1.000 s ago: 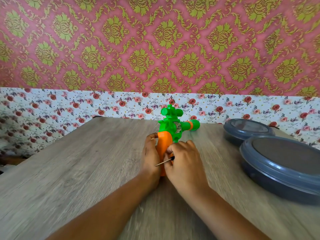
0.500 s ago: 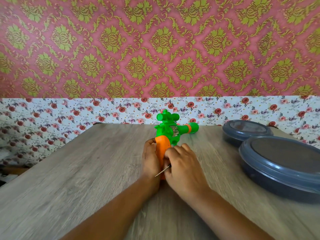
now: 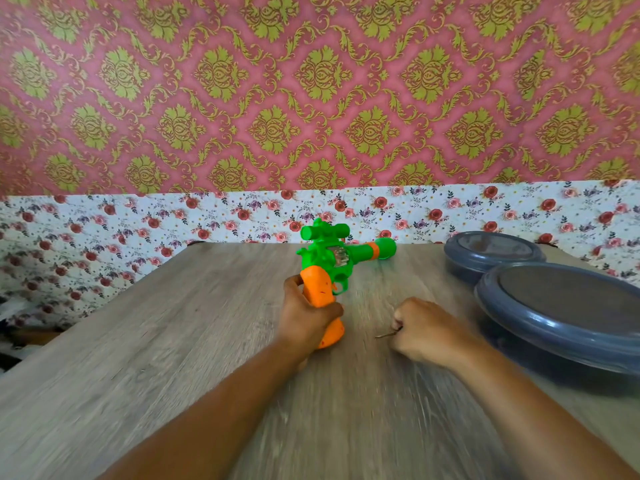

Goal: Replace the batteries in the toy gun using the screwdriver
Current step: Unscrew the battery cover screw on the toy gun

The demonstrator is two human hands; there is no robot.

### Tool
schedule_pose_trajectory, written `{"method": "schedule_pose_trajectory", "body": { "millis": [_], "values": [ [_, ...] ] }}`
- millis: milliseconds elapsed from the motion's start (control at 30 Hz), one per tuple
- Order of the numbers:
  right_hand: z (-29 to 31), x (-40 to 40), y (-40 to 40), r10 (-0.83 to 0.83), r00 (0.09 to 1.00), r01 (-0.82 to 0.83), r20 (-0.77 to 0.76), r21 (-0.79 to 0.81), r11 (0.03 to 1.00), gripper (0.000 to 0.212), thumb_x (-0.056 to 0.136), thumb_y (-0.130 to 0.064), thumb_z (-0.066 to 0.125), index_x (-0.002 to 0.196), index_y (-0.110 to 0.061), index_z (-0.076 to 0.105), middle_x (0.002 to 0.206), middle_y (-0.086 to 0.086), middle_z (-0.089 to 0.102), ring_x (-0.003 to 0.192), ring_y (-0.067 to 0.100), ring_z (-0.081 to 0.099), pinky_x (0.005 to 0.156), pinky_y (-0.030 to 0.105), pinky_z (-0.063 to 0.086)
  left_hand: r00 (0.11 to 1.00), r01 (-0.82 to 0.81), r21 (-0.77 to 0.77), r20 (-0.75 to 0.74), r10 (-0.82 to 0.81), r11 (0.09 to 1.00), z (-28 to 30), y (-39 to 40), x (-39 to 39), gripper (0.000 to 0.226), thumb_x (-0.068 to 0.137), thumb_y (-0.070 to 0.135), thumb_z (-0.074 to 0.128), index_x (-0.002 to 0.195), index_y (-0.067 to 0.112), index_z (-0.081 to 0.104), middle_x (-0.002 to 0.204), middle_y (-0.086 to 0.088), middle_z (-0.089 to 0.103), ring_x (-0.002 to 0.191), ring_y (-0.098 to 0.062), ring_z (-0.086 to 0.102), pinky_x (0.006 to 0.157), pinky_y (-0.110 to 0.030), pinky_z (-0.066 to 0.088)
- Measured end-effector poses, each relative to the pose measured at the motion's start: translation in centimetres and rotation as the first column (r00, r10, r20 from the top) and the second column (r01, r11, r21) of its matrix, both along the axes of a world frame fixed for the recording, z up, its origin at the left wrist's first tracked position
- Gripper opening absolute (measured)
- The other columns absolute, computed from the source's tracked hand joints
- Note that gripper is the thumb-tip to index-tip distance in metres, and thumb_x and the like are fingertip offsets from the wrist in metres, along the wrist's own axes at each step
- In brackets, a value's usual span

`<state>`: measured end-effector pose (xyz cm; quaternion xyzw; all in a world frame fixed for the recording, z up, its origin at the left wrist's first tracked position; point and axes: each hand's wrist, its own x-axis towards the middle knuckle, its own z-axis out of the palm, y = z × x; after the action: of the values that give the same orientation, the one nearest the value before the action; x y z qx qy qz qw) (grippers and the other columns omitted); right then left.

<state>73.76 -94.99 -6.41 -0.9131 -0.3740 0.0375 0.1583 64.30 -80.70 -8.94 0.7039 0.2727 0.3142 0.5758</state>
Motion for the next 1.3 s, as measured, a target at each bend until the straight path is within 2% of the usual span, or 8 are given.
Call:
{"method": "schedule_pose_trajectory", "body": {
  "millis": [200, 400, 633, 800, 1000, 1100, 1200, 1300],
  "values": [
    [0.3, -0.4, -0.1, 0.026, 0.999, -0.027, -0.028, -0.04, 0.999, 0.022, 0.076, -0.008, 0.057, 0.098, -0.013, 0.059, 0.093, 0.003, 0.054, 0.08, 0.019, 0.05, 0.051, 0.02, 0.033, 0.999, 0.037, -0.126, -0.035, -0.042, 0.991, 0.4, 0.1, -0.2, 0.082, 0.059, 0.028, 0.079, 0.124, 0.031, 0.03, 0.118, -0.013, 0.058, 0.103, -0.03, 0.062, 0.085, -0.053, 0.054],
    [0.5, -0.7, -0.1, 0.026, 0.998, -0.026, 0.053, 0.011, 1.0, 0.013, 0.086, -0.022, 0.058, 0.094, -0.012, 0.058, 0.089, 0.004, 0.054, 0.083, 0.022, 0.053, 0.059, 0.025, 0.039, 0.982, 0.174, -0.162, 0.105, -0.159, 0.971, 0.2, 0.1, -0.2, 0.048, 0.089, 0.001, 0.058, 0.12, 0.023, 0.028, 0.1, -0.006, 0.064, 0.081, -0.016, 0.067, 0.077, -0.036, 0.055],
    [0.6, -3.4, 2.1, -0.012, 0.989, -0.065, 0.147, 0.505, 0.861, 0.037, 0.086, -0.03, 0.06, 0.055, -0.019, 0.042, 0.056, -0.002, 0.047, 0.06, 0.019, 0.046, 0.048, 0.029, 0.028, 0.953, 0.237, -0.417, 0.274, -0.127, 0.877, 0.4, 0.1, 0.0, 0.029, 0.095, 0.022, 0.04, 0.12, 0.009, 0.048, 0.09, -0.013, 0.064, 0.066, -0.02, 0.065, 0.058, -0.029, 0.054],
    [-0.3, -6.0, 3.9, 0.026, 0.993, -0.079, 0.119, 0.468, 0.88, 0.026, 0.086, -0.039, 0.055, 0.081, -0.015, 0.063, 0.09, 0.009, 0.067, 0.09, 0.027, 0.061, 0.062, 0.026, 0.033, 0.906, 0.321, -0.412, 0.395, -0.151, 0.853, 0.2, 0.0, 0.0, 0.038, 0.094, 0.021, 0.024, 0.114, 0.002, 0.05, 0.084, -0.015, 0.061, 0.061, -0.019, 0.062, 0.054, -0.026, 0.054],
    [0.2, -6.3, 3.7, -0.011, 0.995, 0.056, -0.099, 0.474, 0.879, 0.043, 0.072, -0.048, 0.067, 0.051, -0.02, 0.042, 0.054, -0.002, 0.046, 0.067, 0.026, 0.053, 0.047, 0.028, 0.028, 0.914, 0.311, -0.419, 0.379, -0.146, 0.853, 0.3, -0.3, 0.1, 0.041, 0.095, 0.026, 0.023, 0.102, 0.006, 0.058, 0.085, -0.017, 0.061, 0.074, -0.026, 0.058, 0.07, -0.034, 0.049],
    [0.0, -6.1, 4.0, 0.008, 0.959, 0.135, -0.284, 0.479, 0.867, 0.045, 0.066, -0.042, 0.073, 0.043, -0.017, 0.044, 0.045, -0.004, 0.041, 0.051, 0.017, 0.045, 0.043, 0.024, 0.025, 0.914, 0.316, -0.403, 0.371, -0.162, 0.859, 0.4, -0.4, 0.0, 0.043, 0.098, 0.026, 0.022, 0.093, 0.005, 0.059, 0.081, -0.015, 0.061, 0.068, -0.022, 0.059, 0.061, -0.027, 0.054],
    [0.4, -5.6, 3.8, 0.101, 0.848, 0.226, -0.52, 0.528, 0.818, 0.037, 0.062, -0.039, 0.079, 0.051, -0.018, 0.05, 0.048, -0.006, 0.042, 0.046, 0.01, 0.041, 0.043, 0.022, 0.027, 0.912, 0.312, -0.397, 0.379, -0.156, 0.863, 0.4, -0.7, 0.1, 0.043, 0.096, 0.026, 0.022, 0.078, 0.009, 0.058, 0.067, -0.01, 0.059, 0.057, -0.018, 0.058, 0.058, -0.026, 0.051],
    [1.4, -4.2, 2.6, 0.116, 0.771, 0.267, -0.627, 0.482, 0.835, 0.045, 0.062, -0.045, 0.078, 0.065, -0.022, 0.04, 0.056, -0.005, 0.033, 0.046, 0.008, 0.031, 0.034, 0.017, 0.022, 0.927, 0.297, -0.423, 0.341, -0.154, 0.856, 0.4, -0.5, 0.0, 0.044, 0.094, 0.035, 0.023, 0.09, 0.009, 0.058, 0.086, -0.016, 0.06, 0.078, -0.025, 0.058, 0.075, -0.034, 0.046]
  ]
}}
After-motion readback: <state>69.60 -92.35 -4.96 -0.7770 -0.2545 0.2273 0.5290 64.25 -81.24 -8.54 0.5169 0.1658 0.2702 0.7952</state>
